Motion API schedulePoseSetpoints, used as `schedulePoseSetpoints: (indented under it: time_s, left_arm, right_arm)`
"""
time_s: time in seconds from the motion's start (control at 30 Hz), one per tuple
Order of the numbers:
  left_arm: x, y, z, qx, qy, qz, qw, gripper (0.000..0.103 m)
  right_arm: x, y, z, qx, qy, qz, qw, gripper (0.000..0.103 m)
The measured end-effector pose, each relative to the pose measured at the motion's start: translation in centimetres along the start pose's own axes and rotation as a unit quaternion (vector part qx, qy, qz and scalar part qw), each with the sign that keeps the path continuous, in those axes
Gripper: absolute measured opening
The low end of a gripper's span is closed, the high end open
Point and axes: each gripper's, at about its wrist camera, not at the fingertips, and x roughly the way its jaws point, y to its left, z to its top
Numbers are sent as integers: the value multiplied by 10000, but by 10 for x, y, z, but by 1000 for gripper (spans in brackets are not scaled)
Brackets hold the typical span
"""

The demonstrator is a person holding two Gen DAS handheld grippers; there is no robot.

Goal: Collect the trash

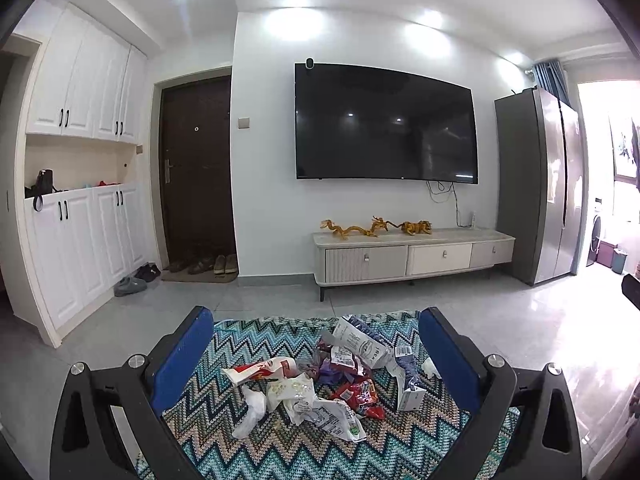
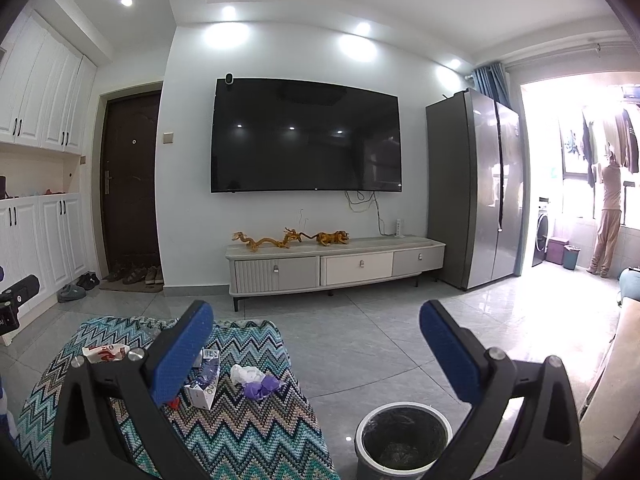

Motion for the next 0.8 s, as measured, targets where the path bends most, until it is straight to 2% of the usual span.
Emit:
schedulePoseSetpoints:
  time_s: [0.13,0.3,0.43,0.47,0.5,0.57,0.7,0.8]
  left_arm:
    - [24,15,3,-89,348,-65,9993,103]
    - [51,24,-5,-131,608,-219,9978,103]
    - [72,16,-29,130,840,-814,9931,101]
    - [78,11,-37,249,951,-1000,9901,95]
    - [84,7,-45,376,1084,-1217,9859,92]
    - [98,-2,-58,617,1354,-1633,9753,79]
    - [126,-11,-71,1168,1741,-2327,9497,77]
    - [149,-17,-79,1582,2012,-2771,9261,77]
  right_arm:
    - [9,-3,-5,17,-130,89,9999,103]
    - [41,-2,-13,60,301,376,9988,103]
    - [73,4,-28,49,700,868,9938,103]
    - [80,6,-33,12,792,961,9922,103]
    - [89,10,-39,-43,930,1050,9901,103]
    - [105,15,-50,-110,1167,1217,9856,103]
    - [142,28,-74,-244,1649,1495,9746,103]
    - [165,34,-90,-253,1929,1653,9669,103]
